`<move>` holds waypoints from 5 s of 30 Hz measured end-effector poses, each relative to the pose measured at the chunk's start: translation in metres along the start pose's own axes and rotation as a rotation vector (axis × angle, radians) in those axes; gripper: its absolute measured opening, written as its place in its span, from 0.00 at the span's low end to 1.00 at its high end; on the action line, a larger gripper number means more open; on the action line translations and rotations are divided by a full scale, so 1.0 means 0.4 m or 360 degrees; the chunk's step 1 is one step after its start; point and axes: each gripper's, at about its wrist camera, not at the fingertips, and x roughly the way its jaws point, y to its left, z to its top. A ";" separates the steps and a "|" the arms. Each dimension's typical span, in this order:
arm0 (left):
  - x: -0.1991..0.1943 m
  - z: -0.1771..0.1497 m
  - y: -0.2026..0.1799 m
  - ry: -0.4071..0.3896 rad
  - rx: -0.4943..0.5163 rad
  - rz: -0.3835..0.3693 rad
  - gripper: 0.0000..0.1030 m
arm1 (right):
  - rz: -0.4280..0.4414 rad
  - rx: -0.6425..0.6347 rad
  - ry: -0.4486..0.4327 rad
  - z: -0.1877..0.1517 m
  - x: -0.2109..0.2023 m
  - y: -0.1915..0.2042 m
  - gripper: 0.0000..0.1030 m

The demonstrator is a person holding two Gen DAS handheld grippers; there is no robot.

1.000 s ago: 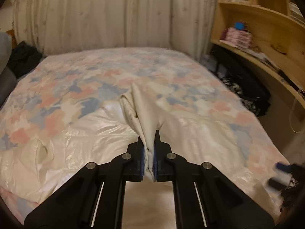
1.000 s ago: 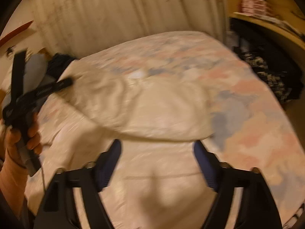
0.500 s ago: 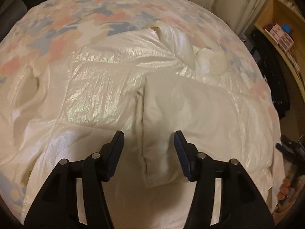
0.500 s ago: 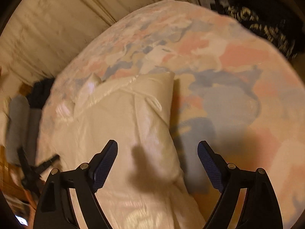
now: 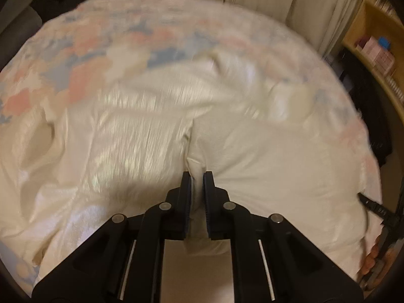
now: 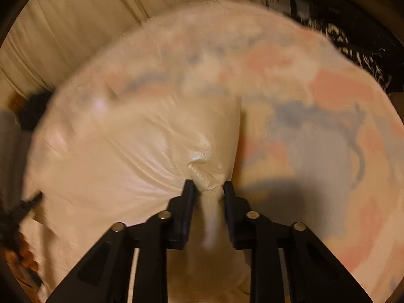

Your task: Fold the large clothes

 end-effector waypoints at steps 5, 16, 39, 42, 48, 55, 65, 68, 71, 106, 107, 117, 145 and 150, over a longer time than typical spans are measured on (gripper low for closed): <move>-0.058 -0.022 -0.011 -0.0067 0.0098 0.0096 0.10 | -0.0097 0.0007 -0.0100 -0.006 -0.060 0.010 0.61; -0.139 -0.002 -0.189 -0.0249 0.0216 0.0018 0.24 | 0.0107 -0.0327 -0.0333 0.027 -0.128 0.321 0.64; -0.086 -0.057 -0.192 -0.0163 0.0273 0.0131 0.23 | -0.0040 0.0056 -0.0302 0.015 -0.071 0.066 0.60; -0.130 -0.100 -0.213 -0.0165 0.0257 0.0045 0.23 | 0.0103 -0.0008 -0.0286 -0.049 -0.132 0.130 0.60; -0.090 -0.191 -0.255 -0.0066 0.0249 0.0066 0.23 | 0.0193 -0.0154 -0.0141 -0.168 -0.114 0.290 0.60; -0.075 -0.226 -0.189 -0.0061 0.0149 0.0066 0.23 | 0.0074 0.0107 -0.0136 -0.232 -0.114 0.136 0.60; -0.229 -0.314 -0.160 -0.0035 0.0139 0.0051 0.23 | 0.0148 0.0222 -0.0147 -0.340 -0.234 0.067 0.60; -0.289 -0.358 -0.156 -0.0040 0.0144 0.0042 0.24 | 0.0193 0.0210 -0.0186 -0.378 -0.290 0.076 0.60; -0.351 -0.408 -0.152 -0.0062 0.0152 0.0047 0.24 | 0.0230 0.0190 -0.0212 -0.428 -0.339 0.102 0.60; -0.646 -0.531 0.335 -0.0144 -0.0202 0.0031 0.40 | 0.0425 -0.0763 -0.0225 -0.738 -0.562 0.754 0.67; -0.640 -0.524 0.358 -0.0140 -0.0231 0.0007 0.41 | 0.0433 -0.0774 -0.0238 -0.731 -0.561 0.777 0.67; -0.521 -0.464 0.642 -0.0142 -0.0641 -0.0357 0.47 | 0.0412 -0.0846 -0.0267 -0.647 -0.432 0.992 0.48; -0.412 -0.278 1.106 -0.0452 -0.1164 -0.0102 0.02 | 0.0370 -0.1000 0.0027 -0.479 0.166 1.393 0.40; -0.612 -0.168 0.915 -0.0619 -0.0789 0.0028 0.02 | 0.0511 -0.0879 0.0104 -0.471 0.112 1.338 0.40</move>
